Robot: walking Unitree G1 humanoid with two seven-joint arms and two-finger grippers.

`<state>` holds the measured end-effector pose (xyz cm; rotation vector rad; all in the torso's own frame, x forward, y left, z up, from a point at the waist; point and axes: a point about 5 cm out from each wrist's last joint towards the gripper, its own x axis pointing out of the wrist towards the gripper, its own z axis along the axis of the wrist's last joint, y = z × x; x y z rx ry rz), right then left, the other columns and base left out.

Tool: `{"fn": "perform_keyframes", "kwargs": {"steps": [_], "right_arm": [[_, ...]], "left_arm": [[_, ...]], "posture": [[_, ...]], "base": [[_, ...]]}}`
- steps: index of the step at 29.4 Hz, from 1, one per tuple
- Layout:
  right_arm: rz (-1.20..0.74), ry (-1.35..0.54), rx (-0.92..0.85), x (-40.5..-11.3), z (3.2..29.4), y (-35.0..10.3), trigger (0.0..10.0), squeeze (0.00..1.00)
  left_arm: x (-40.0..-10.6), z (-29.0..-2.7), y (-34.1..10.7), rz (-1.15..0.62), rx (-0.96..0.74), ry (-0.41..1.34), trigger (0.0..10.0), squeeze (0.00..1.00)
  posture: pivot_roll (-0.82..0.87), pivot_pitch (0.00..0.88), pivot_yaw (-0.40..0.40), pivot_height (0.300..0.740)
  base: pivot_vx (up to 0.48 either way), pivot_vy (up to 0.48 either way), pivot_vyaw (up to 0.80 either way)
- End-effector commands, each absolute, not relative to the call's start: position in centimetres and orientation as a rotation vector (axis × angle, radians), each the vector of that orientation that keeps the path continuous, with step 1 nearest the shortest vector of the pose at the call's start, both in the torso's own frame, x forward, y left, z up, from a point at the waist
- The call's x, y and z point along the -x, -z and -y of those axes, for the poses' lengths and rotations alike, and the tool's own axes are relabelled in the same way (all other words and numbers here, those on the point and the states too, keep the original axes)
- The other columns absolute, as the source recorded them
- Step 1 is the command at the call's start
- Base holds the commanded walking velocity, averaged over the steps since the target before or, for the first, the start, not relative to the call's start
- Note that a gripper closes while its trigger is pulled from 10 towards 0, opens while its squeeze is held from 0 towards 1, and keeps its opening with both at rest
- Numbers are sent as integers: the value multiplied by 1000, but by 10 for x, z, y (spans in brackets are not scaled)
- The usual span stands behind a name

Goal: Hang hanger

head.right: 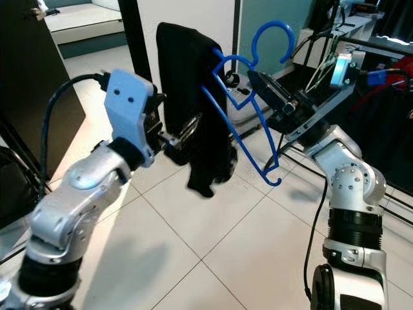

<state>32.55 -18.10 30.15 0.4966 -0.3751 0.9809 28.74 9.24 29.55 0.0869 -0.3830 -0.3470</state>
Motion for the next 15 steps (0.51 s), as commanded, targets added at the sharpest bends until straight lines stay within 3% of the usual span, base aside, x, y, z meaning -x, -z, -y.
{"fn": "perform_keyframes", "kwargs": {"steps": [1, 15], "right_arm": [[435, -1020, -469, -320, 179, -313, 10000, 0], [396, -1083, -462, -317, 162, -305, 10000, 0]], "left_arm": [[-289, -94, -294, 369, -93, 316, 10000, 0], [-297, -101, -302, 425, -60, 95, 10000, 0]], "posture": [[32, 24, -24, 735], [34, 11, -24, 735]], "base": [[0, 0, 0], [0, 0, 0]]}}
